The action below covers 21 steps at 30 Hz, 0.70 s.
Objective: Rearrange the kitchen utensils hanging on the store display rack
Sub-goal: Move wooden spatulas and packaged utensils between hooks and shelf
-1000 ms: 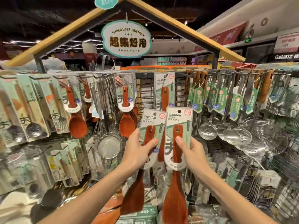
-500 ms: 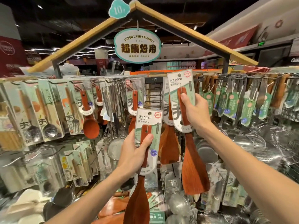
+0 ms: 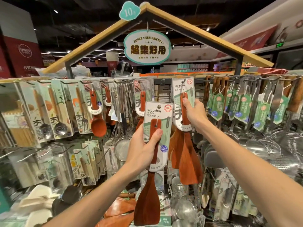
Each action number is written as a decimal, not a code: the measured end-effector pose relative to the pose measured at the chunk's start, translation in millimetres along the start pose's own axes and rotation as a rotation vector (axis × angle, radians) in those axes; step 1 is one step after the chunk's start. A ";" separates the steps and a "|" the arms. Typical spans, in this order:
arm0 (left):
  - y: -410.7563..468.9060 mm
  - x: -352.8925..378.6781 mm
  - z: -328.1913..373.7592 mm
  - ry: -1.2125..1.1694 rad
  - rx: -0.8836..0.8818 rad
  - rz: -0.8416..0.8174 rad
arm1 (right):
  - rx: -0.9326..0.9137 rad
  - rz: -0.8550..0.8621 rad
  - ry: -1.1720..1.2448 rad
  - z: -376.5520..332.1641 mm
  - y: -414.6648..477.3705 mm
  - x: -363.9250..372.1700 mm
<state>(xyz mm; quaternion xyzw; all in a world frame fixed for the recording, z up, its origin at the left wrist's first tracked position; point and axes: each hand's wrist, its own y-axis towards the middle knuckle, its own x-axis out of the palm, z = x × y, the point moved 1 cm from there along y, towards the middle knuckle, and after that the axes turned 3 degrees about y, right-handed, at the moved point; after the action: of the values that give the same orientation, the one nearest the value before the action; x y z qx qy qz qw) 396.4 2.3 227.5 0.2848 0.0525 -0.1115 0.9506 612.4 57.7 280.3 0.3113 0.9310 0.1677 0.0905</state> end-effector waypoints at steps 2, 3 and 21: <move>0.1 -0.1 1.3 0.013 -0.010 0.010 | 0.019 -0.026 -0.040 2.8 5.5 1.8; 0.7 -0.4 1.0 0.023 -0.015 0.013 | 0.019 -0.031 -0.043 5.7 9.3 3.2; 14.4 -3.0 -13.6 0.001 -0.283 0.108 | 0.032 0.017 -0.406 29.9 9.0 -3.8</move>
<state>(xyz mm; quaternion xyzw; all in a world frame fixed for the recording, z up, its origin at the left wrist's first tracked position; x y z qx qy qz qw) 396.5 22.1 224.3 0.1504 0.0527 -0.0514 0.9859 628.5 69.8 256.1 0.3478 0.8936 0.0874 0.2701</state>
